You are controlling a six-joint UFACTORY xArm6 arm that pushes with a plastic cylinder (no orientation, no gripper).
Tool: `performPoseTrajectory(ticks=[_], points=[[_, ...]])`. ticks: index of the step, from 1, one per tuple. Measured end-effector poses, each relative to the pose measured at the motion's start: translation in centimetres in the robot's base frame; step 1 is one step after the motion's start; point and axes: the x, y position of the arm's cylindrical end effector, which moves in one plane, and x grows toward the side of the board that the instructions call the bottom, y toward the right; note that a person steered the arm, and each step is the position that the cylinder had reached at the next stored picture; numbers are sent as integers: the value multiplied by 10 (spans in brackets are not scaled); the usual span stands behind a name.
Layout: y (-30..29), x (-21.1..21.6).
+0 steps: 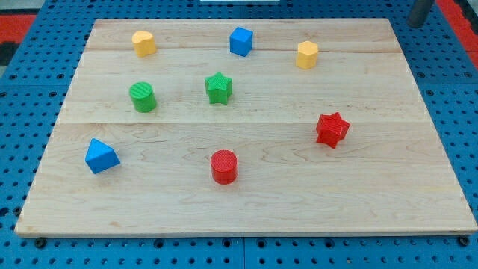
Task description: Point your arm at center
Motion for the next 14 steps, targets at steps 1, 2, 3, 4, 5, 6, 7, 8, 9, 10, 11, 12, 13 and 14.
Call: performPoseTrajectory(ticks=[1,2,3,4,5,6,7,8,9,10,11,12,13,14], points=[[0,0],[0,1],[0,3],[0,3],[-4,3],[-6,5],[-6,11],[7,11],[-4,29],[-42,76],[-59,99],[-59,102],[-59,102],[-59,102]])
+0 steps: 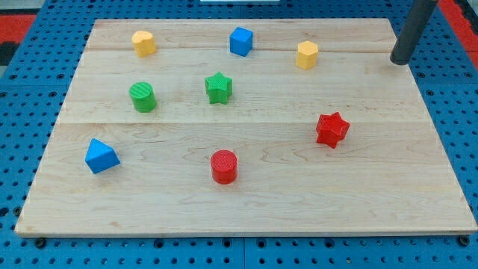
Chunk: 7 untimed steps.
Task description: Point your arm at center
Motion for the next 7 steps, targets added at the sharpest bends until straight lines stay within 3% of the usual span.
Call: performPoseTrajectory(ticks=[2,4,6,7], points=[[-31,11],[-156,94],[-268,118],[-287,126]])
